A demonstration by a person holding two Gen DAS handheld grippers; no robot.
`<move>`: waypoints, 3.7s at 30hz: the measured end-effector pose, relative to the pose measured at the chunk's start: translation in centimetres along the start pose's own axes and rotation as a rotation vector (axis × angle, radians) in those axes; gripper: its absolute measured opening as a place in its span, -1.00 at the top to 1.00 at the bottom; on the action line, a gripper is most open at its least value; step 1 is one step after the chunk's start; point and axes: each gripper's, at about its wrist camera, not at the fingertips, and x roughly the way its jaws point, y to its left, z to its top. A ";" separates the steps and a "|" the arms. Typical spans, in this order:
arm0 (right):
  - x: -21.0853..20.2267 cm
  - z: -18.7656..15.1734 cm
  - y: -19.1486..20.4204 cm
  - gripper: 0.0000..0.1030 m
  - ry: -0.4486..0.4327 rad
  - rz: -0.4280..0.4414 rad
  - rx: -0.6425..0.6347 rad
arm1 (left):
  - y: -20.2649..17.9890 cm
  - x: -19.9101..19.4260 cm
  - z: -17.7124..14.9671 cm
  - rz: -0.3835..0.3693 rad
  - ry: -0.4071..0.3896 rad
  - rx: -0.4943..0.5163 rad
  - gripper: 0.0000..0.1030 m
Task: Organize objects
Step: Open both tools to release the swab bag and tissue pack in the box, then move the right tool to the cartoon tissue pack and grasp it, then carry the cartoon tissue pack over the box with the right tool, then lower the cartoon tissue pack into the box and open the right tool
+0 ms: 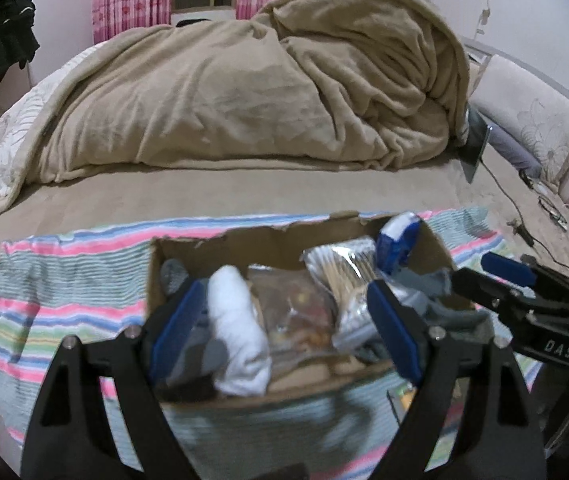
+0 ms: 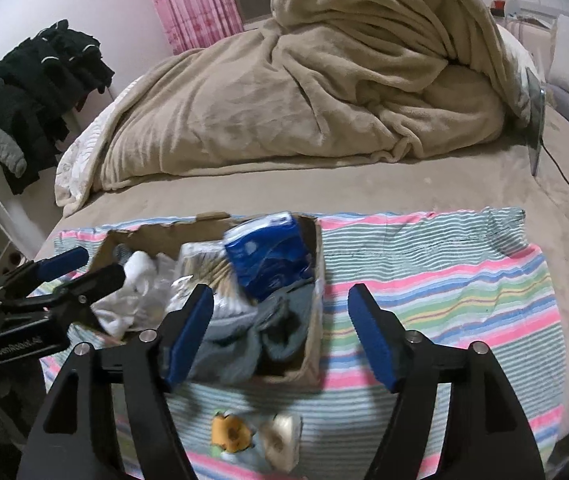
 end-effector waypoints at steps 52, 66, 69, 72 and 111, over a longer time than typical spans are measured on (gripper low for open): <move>2.9 -10.5 3.9 -0.32 0.231 -0.050 -0.131 | 5.0 -4.0 -12.8 -0.016 0.128 -0.151 -0.66; -0.9 -7.7 6.7 -0.32 0.151 0.047 -0.137 | 5.2 -5.4 -11.8 -0.014 0.085 -0.146 -0.66; -1.6 -6.8 7.4 -0.32 0.125 0.060 -0.145 | 5.3 -5.6 -11.3 -0.011 0.076 -0.137 -0.66; -2.0 -6.0 8.1 -0.32 0.107 0.071 -0.150 | 5.6 -5.8 -10.8 -0.010 0.065 -0.135 -0.66; 5.8 -2.2 11.4 -0.33 0.150 0.065 -0.129 | 10.7 -2.1 -7.7 0.002 0.048 -0.178 -0.66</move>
